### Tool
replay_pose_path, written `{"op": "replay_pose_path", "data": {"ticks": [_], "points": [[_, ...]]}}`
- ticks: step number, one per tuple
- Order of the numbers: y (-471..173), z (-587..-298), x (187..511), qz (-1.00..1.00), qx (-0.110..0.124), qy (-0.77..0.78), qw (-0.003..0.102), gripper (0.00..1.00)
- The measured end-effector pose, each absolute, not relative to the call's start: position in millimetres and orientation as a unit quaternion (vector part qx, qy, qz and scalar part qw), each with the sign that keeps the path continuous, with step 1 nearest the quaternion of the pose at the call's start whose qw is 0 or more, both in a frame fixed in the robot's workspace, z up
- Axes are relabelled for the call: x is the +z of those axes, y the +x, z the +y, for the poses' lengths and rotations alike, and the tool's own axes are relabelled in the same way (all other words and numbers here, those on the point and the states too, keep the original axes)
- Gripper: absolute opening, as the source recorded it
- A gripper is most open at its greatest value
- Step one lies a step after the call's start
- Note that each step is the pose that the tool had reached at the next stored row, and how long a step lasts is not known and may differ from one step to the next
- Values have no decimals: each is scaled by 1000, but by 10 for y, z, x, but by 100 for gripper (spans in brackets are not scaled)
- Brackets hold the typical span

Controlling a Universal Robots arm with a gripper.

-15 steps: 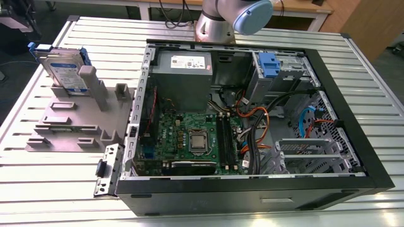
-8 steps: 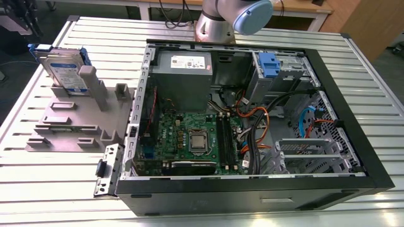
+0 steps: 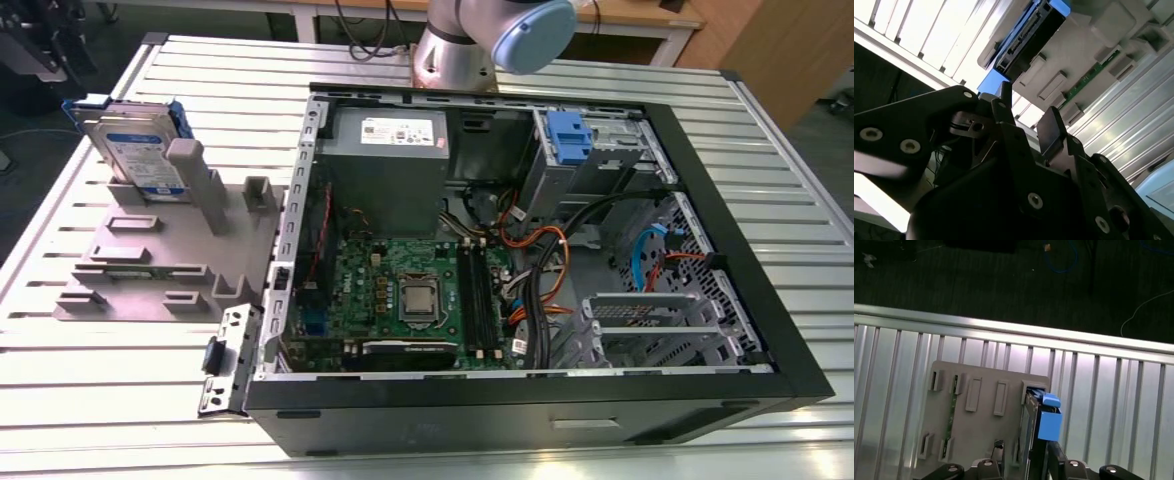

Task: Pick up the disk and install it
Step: 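Pick up the disk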

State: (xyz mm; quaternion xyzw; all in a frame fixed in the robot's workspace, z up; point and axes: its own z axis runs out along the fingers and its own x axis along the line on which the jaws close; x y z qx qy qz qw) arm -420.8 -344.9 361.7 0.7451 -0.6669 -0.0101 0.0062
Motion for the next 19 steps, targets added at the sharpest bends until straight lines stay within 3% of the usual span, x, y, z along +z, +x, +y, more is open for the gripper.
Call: {"op": "replay_pose_path", "data": {"ticks": [4,19], "points": [[-4267,-3444,3606,-670,-7,743,2,47],[-4278,-3443,3594,-670,-7,742,2,47]]}}
